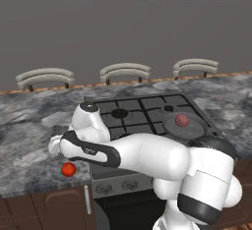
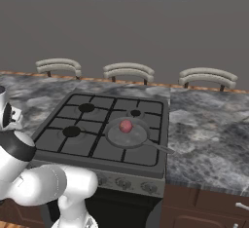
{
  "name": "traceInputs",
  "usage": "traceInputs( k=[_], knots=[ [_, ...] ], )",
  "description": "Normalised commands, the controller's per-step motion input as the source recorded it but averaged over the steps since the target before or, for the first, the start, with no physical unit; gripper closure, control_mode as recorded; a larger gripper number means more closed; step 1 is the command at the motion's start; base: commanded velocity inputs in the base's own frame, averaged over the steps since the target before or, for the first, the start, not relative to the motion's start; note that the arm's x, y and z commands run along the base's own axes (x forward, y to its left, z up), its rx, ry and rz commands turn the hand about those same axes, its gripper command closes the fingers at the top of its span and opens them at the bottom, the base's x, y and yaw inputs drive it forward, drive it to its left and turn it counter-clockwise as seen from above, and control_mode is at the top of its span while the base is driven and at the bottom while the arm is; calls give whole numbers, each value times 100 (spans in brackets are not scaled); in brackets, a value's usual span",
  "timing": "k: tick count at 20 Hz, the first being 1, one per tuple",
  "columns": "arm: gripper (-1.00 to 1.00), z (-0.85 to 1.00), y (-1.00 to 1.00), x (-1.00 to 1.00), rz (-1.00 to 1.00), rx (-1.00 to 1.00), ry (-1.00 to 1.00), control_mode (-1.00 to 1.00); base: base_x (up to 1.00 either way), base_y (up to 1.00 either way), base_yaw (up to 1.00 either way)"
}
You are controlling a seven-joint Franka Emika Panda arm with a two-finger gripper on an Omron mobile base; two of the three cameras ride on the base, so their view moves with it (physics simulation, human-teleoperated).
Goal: Place the pan on the front right burner on the stove. Then place the tomato and the onion in the pan and turn on the front right burner.
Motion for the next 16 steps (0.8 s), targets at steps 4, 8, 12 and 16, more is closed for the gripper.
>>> traceInputs(
  k=[4,8,12,16],
  knots=[
    [-100,-19,0,0,0,0,2,-100,0,0,0],
    [-100,-26,0,0,0,0,1,-100,0,0,0],
    [-100,-17,1,0,0,0,0,-100,0,0,0],
    [-100,-19,4,0,0,0,0,-100,0,0,0]
  ],
)
